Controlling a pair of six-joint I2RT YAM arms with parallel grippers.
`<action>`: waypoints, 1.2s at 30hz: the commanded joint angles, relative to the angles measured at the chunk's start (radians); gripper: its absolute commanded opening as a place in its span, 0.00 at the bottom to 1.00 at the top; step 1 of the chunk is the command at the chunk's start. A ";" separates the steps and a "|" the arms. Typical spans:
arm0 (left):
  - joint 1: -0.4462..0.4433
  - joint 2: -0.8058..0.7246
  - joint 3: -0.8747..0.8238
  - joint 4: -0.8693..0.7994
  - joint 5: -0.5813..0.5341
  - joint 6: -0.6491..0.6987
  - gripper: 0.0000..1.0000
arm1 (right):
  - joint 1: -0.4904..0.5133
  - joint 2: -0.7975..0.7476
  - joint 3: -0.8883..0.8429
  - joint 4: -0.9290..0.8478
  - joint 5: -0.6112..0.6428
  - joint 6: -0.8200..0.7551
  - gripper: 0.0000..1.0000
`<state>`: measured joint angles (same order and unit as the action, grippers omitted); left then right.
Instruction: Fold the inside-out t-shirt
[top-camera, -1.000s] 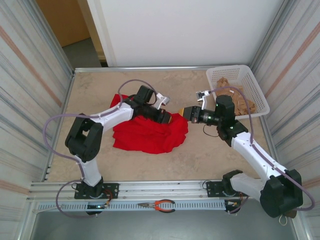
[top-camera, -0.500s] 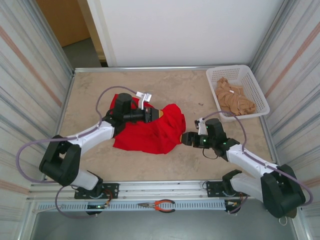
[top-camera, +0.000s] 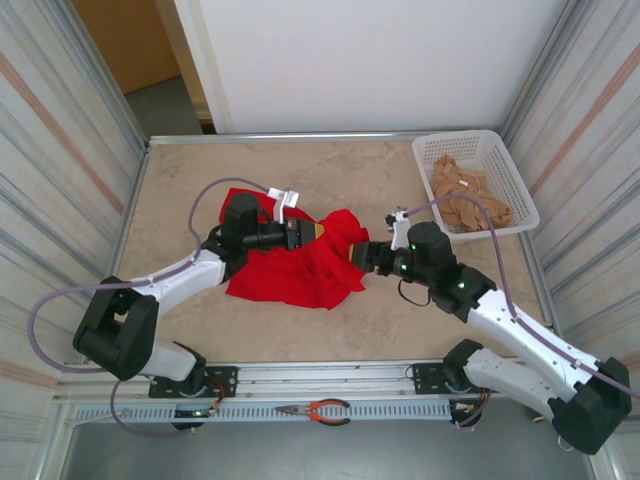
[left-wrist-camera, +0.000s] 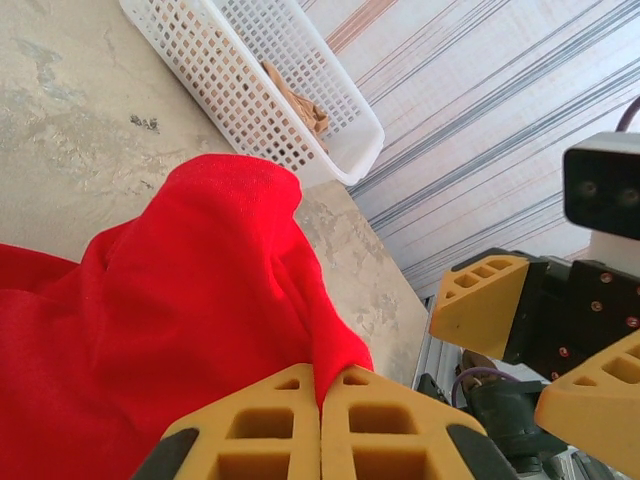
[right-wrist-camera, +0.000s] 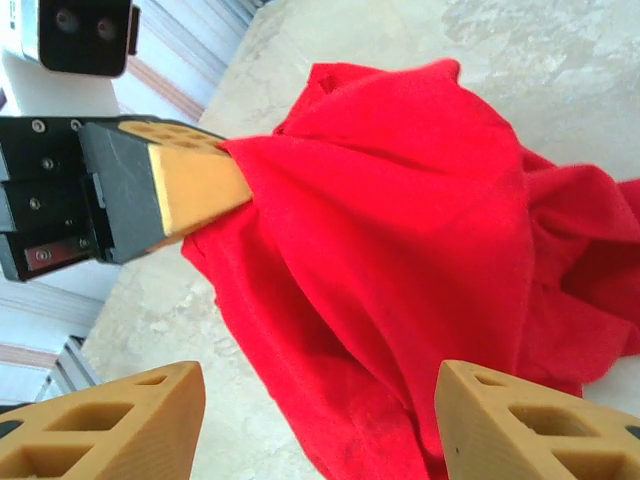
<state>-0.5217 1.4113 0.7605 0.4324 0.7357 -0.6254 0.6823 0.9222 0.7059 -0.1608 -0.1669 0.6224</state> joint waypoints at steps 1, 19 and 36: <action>-0.014 -0.024 0.031 0.015 0.002 0.013 0.00 | 0.024 0.108 0.065 -0.029 0.076 -0.056 0.62; 0.053 0.041 0.063 -0.146 -0.101 0.133 0.00 | -0.123 0.059 0.111 0.039 -0.319 -0.089 0.00; -0.058 -0.182 0.006 -0.255 -0.308 0.090 0.59 | -0.286 0.111 0.004 0.451 -0.591 0.149 0.00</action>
<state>-0.5125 1.3064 0.8120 0.1951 0.5186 -0.5278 0.4034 1.0309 0.7097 0.2218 -0.7177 0.7380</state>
